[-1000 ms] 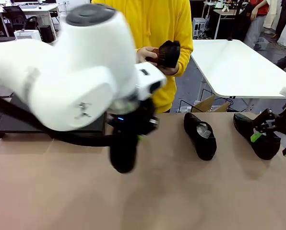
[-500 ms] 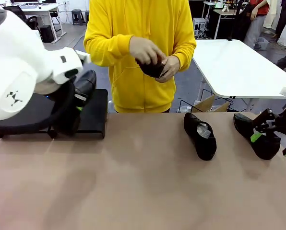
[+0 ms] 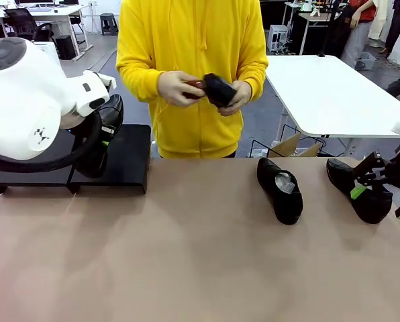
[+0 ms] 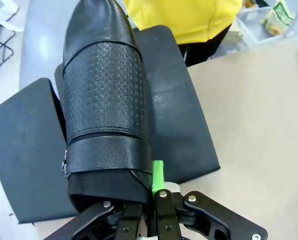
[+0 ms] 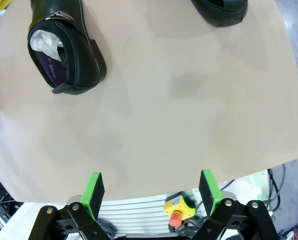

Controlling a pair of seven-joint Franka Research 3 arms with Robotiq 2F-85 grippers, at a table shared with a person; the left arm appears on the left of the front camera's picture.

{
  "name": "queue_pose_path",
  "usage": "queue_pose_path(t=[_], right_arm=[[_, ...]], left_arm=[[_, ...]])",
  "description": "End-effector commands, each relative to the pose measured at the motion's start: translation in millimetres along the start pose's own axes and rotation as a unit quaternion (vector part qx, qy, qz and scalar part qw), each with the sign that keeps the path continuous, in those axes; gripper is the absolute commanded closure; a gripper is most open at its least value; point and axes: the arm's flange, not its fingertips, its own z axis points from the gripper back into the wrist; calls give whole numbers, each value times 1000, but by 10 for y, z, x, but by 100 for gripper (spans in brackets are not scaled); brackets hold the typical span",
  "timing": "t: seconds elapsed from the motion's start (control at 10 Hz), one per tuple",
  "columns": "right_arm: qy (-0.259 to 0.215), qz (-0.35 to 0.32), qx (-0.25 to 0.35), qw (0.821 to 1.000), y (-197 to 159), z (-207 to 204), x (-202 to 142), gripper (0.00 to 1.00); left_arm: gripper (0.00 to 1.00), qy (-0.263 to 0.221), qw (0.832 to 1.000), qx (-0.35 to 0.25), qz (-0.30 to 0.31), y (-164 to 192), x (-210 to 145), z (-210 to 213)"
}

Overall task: Organize the shoes by placing them on the stand.
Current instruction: Place the Shoe from the middle of the table onto the Shoes Stand.

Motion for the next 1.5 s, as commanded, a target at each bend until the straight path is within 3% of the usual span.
queue_pose_path(t=[0.0, 1.4], right_arm=[[-2, 8, -4, 1000, -20, 1, -7, 0], [-2, 8, -4, 1000, -20, 1, -7, 0]], left_arm=[[100, -18, 1000, 17, 16, 8, 179, -74], [100, -1, 997, 76, -3, 249, -113, -463]])
